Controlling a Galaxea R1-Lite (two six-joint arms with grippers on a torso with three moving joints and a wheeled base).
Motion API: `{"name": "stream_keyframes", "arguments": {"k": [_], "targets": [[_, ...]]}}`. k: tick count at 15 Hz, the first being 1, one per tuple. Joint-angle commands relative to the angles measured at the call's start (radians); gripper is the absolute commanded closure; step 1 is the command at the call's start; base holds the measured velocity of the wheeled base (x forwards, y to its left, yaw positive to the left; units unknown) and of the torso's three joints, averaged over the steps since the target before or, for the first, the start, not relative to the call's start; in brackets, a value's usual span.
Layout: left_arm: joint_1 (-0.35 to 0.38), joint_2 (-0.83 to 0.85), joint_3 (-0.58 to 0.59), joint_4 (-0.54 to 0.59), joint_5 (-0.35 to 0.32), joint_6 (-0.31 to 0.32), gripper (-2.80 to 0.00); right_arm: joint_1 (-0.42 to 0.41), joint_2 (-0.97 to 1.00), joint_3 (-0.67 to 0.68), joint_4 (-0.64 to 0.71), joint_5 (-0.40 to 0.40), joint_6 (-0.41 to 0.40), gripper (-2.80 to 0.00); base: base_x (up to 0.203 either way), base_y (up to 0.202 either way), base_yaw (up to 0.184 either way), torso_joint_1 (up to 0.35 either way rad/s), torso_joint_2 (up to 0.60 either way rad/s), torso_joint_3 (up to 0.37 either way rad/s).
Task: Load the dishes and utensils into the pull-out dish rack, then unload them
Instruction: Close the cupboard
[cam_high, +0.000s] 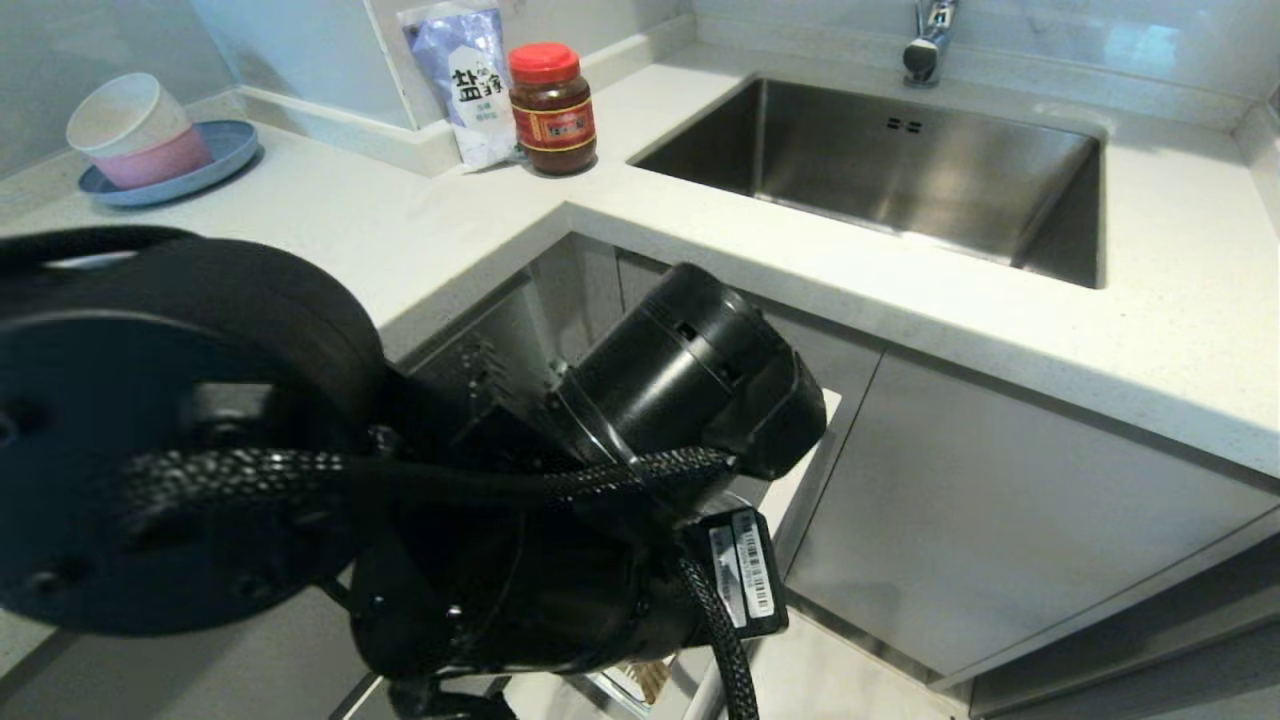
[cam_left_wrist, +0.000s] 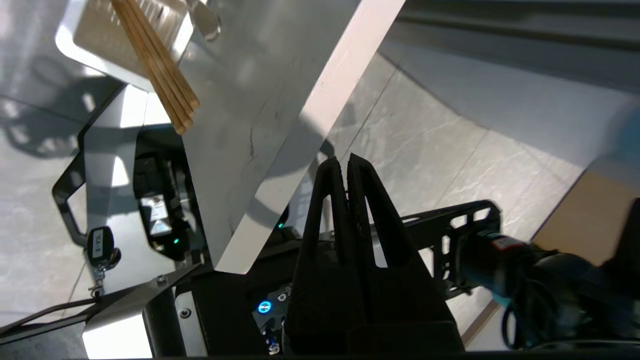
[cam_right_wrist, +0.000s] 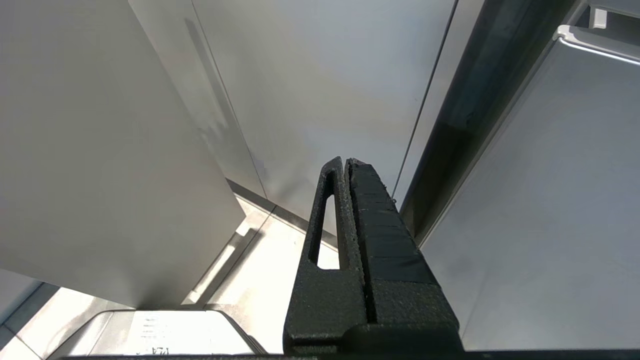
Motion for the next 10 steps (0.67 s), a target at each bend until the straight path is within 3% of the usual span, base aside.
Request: {"name": "stream_keyframes", "arguments": {"k": [1,10], "targets": [[-0.006,0.053,0.001,0.005,0.001,-0.006,0.00,0.000,-0.004,0.002,-0.001,0.000,0.000,0.00,0.000,0.000,0.000,0.000,0.00,0.000],[-0.005,0.104,0.006,0.003,-0.001,-0.008,0.00,0.000,-0.004,0.002,0.000,0.000,0.000,0.00,0.000,0.000,0.000,0.000,0.00,0.000]]}}
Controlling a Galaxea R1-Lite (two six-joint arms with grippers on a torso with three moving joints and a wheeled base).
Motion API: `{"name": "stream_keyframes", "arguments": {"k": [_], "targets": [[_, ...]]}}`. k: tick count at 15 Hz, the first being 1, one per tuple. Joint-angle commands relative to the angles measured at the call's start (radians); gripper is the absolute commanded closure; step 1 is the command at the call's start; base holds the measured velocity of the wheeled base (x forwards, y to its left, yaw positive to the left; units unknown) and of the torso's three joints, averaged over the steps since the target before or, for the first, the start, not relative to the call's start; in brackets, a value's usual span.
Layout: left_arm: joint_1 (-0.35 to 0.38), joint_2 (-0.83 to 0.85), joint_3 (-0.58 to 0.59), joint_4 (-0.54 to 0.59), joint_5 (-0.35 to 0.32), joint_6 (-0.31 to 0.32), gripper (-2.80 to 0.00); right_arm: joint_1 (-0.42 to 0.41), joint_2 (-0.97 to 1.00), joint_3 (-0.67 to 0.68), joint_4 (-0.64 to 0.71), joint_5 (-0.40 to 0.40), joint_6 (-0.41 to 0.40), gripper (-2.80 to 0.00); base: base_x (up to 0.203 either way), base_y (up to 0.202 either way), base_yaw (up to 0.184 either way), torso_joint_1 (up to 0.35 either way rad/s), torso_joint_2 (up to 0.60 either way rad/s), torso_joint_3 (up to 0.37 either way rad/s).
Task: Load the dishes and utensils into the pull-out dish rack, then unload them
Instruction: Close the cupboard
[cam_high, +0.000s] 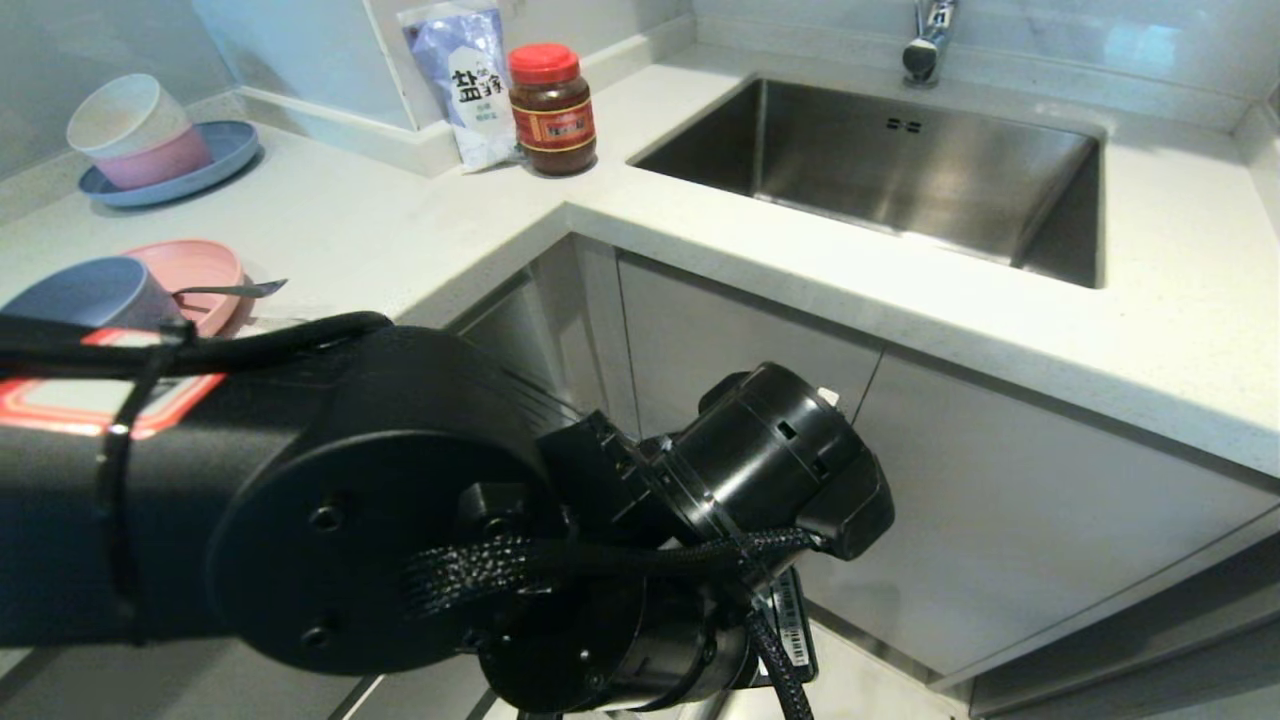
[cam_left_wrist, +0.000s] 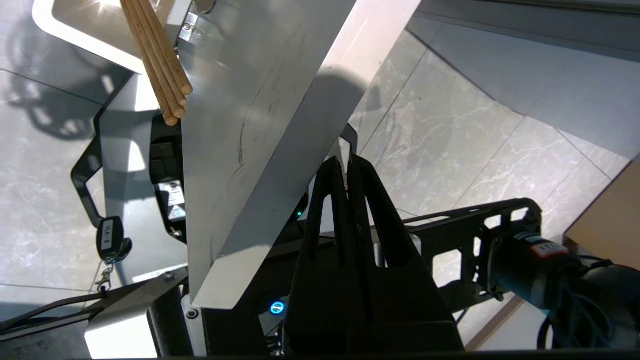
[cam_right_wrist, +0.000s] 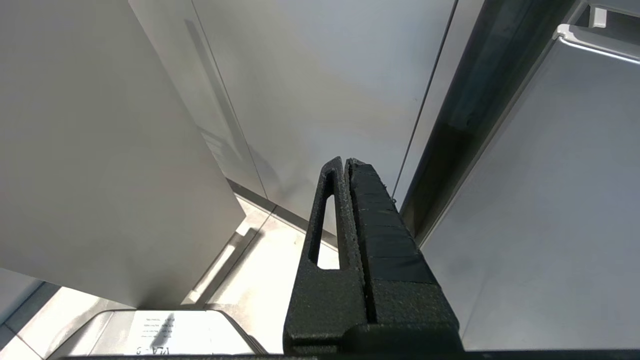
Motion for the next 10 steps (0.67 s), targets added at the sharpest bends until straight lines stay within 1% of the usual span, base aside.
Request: {"name": "stream_keyframes", "arguments": {"k": [1,7,10], "targets": [[0.002,0.015,0.001,0.005,0.005,-0.006,0.00,0.001,-0.004,0.002,0.001,0.000,0.000,0.00,0.000,0.000,0.000,0.000,0.00,0.000],[0.007,0.019,0.000,0.005,0.023,-0.006,0.00,-0.001,-0.004,0.002,-0.001,0.000,0.000,0.00,0.000,0.000,0.000,0.000,0.00,0.000],[0.025,0.020,0.002,0.005,0.068,-0.004,0.00,-0.001,-0.004,0.002,-0.001,0.000,0.000,0.00,0.000,0.000,0.000,0.000,0.00,0.000]]}}
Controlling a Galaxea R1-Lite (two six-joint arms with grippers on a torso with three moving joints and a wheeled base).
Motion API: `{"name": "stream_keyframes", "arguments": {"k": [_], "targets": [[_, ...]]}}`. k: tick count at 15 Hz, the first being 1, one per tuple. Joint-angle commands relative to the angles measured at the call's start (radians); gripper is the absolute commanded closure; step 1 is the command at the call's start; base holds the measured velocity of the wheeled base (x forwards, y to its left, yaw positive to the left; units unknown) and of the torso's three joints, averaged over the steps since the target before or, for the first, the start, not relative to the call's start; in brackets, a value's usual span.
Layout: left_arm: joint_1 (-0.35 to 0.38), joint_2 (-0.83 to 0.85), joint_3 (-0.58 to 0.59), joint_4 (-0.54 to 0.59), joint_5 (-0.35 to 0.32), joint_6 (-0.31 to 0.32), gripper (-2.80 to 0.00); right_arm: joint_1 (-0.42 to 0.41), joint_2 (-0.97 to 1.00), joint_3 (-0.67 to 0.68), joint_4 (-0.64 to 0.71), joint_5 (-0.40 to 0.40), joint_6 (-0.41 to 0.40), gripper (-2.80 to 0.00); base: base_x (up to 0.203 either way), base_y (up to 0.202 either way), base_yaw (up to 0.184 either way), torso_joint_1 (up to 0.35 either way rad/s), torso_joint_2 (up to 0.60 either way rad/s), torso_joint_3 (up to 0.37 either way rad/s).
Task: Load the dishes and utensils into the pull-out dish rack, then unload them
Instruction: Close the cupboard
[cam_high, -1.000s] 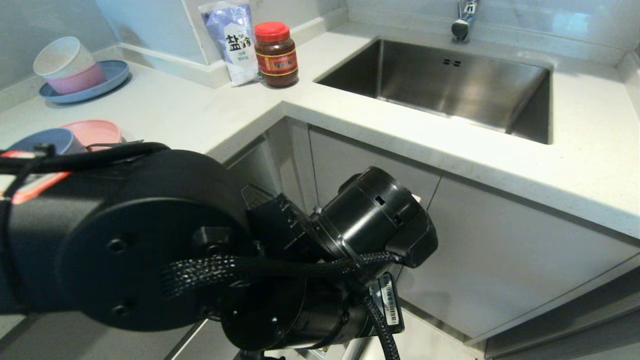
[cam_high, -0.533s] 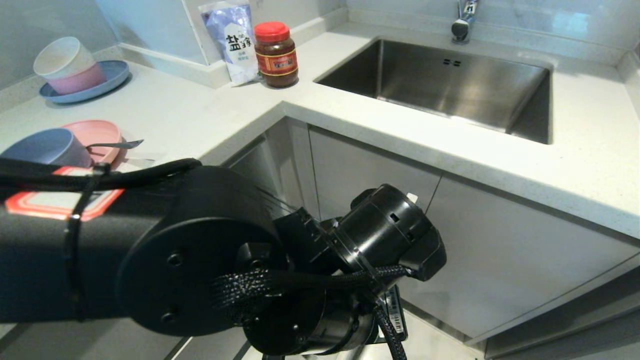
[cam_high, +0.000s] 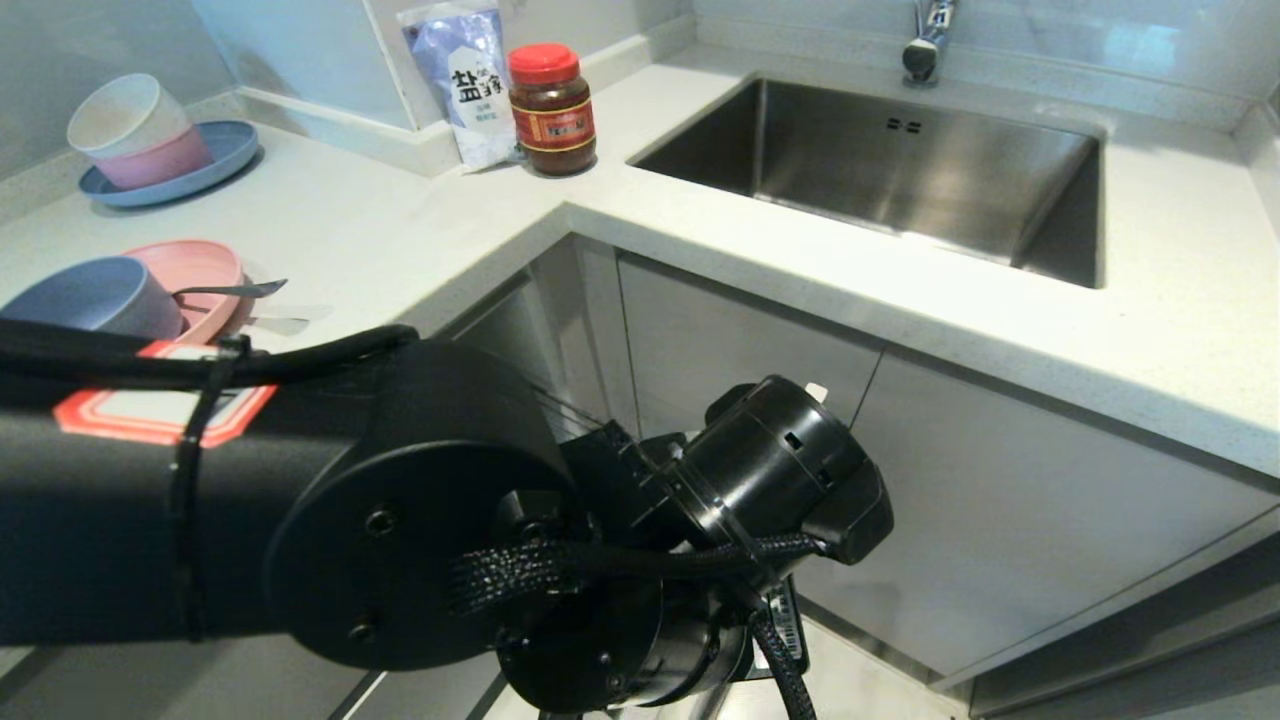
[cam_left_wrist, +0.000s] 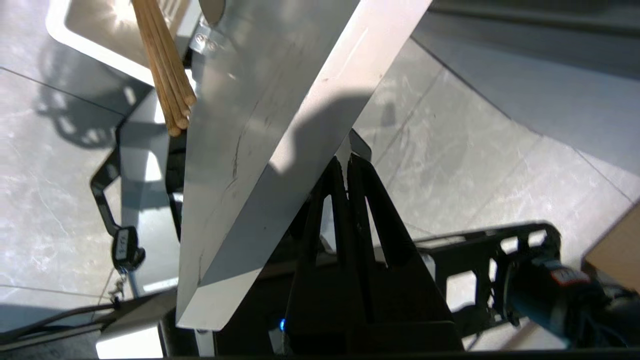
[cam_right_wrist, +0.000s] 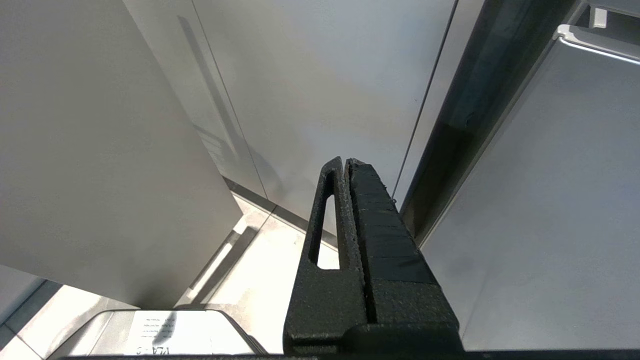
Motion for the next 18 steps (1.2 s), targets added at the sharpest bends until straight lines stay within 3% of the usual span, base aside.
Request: {"name": "stream_keyframes", "arguments": {"k": [1,5,18], "targets": [[0.016,0.002,0.000,0.004,0.023,-0.005,0.00,0.000,-0.004,0.002,-0.001,0.000,0.000,0.00,0.000,0.000,0.000,0.000,0.00,0.000],[0.036,0.004,0.000,0.004,0.065,0.002,0.00,0.000,-0.004,0.002,0.000,0.000,0.000,0.00,0.000,0.000,0.000,0.000,0.00,0.000],[0.164,0.042,0.000,-0.002,0.342,0.082,0.00,-0.001,-0.003,0.002,-0.001,0.000,0.000,0.00,0.000,0.000,0.000,0.000,0.00,0.000]]}}
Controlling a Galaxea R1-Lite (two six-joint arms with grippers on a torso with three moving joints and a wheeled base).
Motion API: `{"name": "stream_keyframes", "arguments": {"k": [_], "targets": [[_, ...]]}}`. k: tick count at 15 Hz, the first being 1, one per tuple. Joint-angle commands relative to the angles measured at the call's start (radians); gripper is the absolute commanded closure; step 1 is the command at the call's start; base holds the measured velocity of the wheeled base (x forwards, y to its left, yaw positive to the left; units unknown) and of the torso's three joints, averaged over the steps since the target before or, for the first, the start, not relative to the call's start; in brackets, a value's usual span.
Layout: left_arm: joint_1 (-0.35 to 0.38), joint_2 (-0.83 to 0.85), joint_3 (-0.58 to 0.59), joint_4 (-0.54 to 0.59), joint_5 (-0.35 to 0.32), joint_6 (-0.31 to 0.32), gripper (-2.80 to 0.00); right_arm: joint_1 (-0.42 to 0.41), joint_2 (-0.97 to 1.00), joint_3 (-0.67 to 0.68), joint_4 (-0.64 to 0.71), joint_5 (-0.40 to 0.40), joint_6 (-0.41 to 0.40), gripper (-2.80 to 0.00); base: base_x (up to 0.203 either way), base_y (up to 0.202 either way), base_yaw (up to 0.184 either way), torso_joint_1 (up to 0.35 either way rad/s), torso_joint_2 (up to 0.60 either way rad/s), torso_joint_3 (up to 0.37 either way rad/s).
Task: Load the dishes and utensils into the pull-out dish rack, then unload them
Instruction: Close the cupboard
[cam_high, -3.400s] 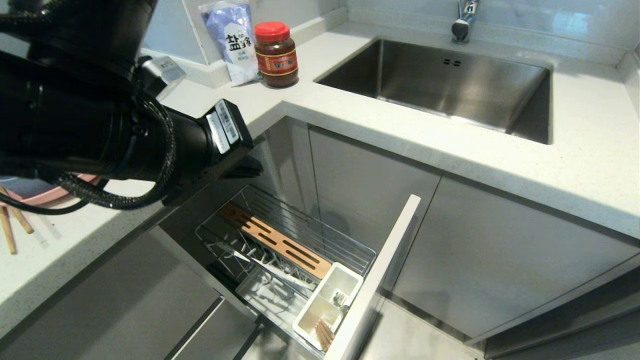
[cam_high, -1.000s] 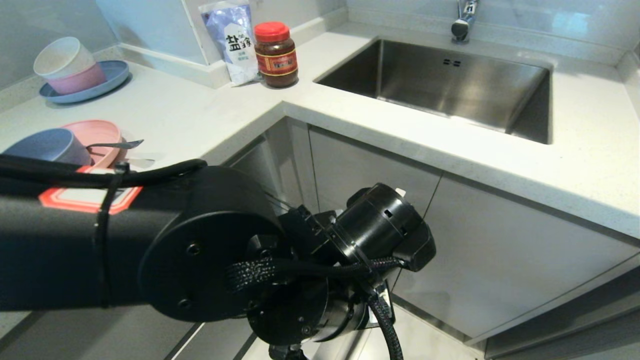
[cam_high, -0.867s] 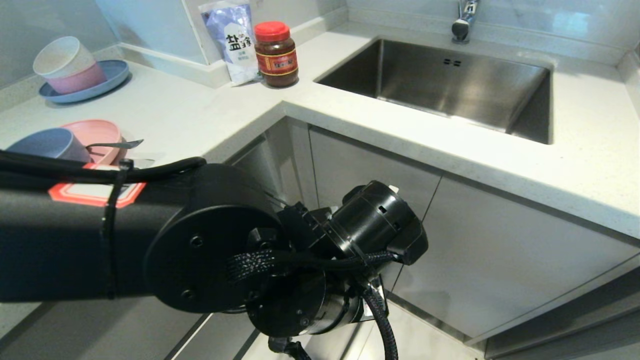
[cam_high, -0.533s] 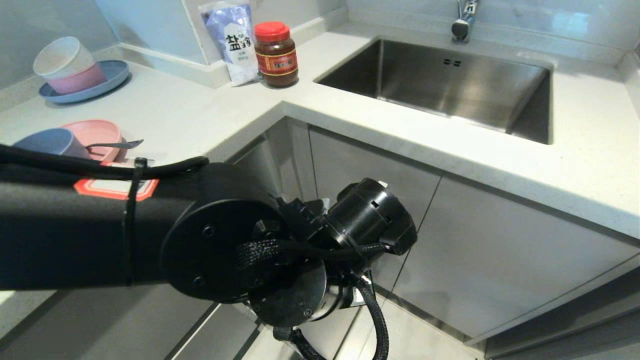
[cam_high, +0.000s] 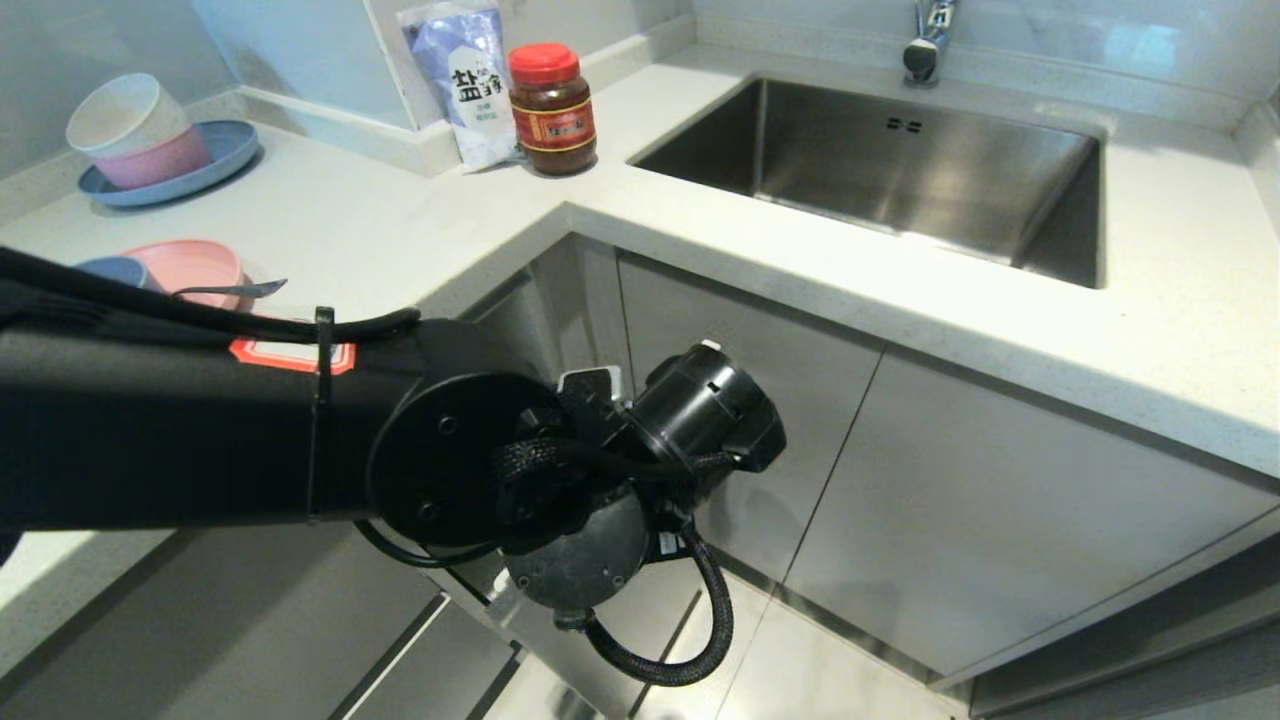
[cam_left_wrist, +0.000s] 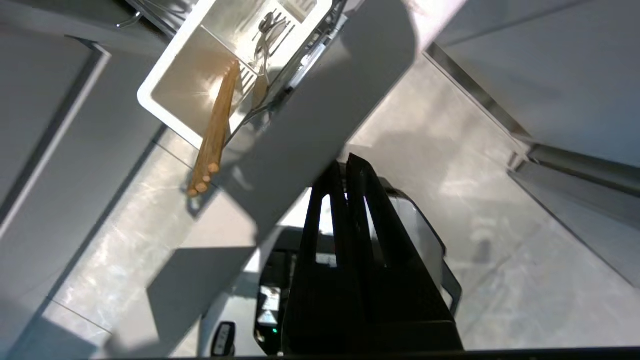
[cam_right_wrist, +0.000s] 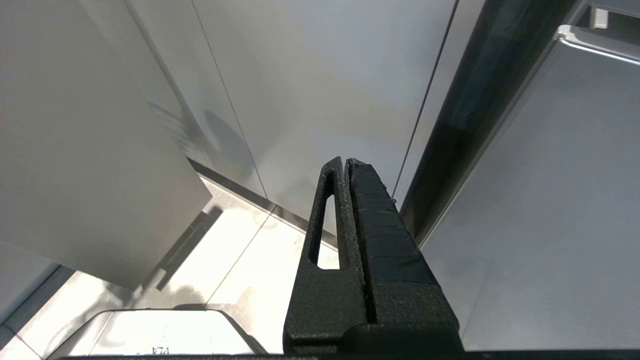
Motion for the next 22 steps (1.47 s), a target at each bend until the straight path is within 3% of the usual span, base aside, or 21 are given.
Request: {"name": "stream_keyframes", "arguments": {"k": [1,9,22], "targets": [[0.029,0.004,-0.001,0.003,0.025,0.012,0.00,0.001,-0.004,0.002,-0.001,0.000,0.000,0.00,0.000,0.000,0.000,0.000,0.00,0.000],[0.138,0.026,-0.002,0.003,0.135,0.096,0.00,0.000,-0.004,0.002,-0.001,0.000,0.000,0.00,0.000,0.000,0.000,0.000,0.00,0.000],[0.325,0.033,-0.008,-0.045,0.206,0.258,0.00,0.000,-0.004,0.002,0.001,0.000,0.000,0.00,0.000,0.000,0.000,0.000,0.00,0.000]]}}
